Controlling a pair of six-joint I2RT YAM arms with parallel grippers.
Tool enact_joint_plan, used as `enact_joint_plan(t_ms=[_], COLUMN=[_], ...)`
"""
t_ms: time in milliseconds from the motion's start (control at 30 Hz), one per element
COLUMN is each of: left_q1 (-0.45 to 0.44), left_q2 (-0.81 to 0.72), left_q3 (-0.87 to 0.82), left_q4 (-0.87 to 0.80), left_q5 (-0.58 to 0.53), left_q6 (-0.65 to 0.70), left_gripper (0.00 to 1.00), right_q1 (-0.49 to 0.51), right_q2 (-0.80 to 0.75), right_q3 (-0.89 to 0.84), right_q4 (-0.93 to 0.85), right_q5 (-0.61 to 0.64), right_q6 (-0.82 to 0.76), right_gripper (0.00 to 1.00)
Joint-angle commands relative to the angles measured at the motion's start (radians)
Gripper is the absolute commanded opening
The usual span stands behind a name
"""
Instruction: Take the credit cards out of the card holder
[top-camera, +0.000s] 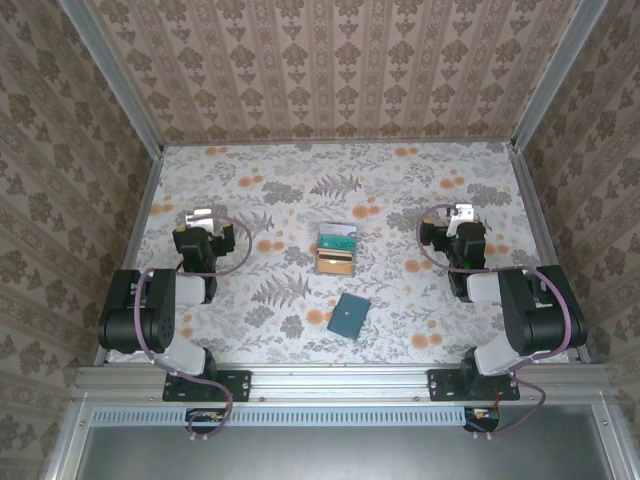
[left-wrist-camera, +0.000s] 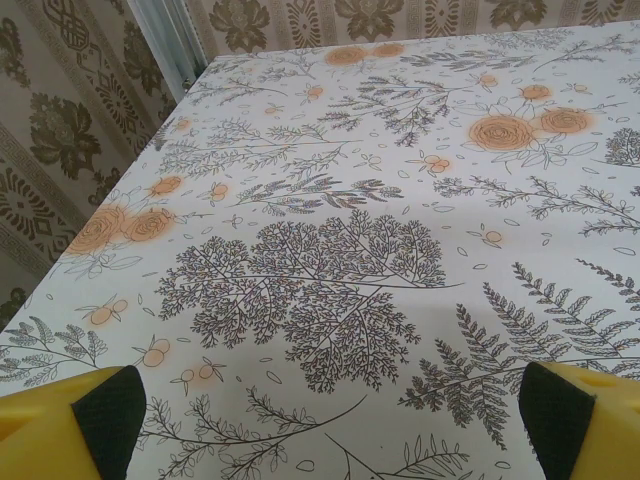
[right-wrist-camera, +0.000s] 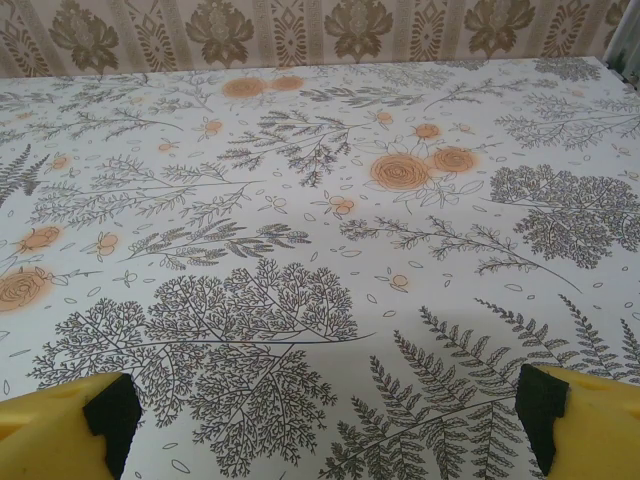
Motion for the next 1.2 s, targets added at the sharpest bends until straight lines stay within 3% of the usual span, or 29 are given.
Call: enact_joint_plan(t_ms=[0,733,833,967,1067,1167], left_q1=[0.006,0.008,0.033,0.02,0.014,0.01], left_q2=[-0.004,-0.004,-0.015,-0.095,-0.16,-0.242], left_q3=[0.007,0.009,0.01,0.118,0.194,0.245], left_q4=[0.008,0.006,-0.005,-0.26,-0.427,-0.543], left_q5=[0.015,0.017,0.132,0.077,0.028,-0.017], left_q6=[0.003,0.001,0.017,0.01,-0.004,-0.106], left_gripper=[1.0,1.0,1.0,1.0,1.0,1.0], right_q1=[-0.002,-0.002,-0.001,0.016,0.021,0.021], right_q2=[0.001,0.002,-0.001,-0.067,-0.22,-0.338], right_q3=[0.017,0.018,0.014,0.004,0.039,0.048], right_q4=[-0.01,-0.011,-0.005,-0.039,-0.238,-0.339], right_q5=[-0.021,-0.022,-0.017,0.045,0.089,0.113], right_q6=[-0.011,-0.012,-0.014,-0.01,0.023,0.098], right_gripper=[1.0,1.0,1.0,1.0,1.0,1.0])
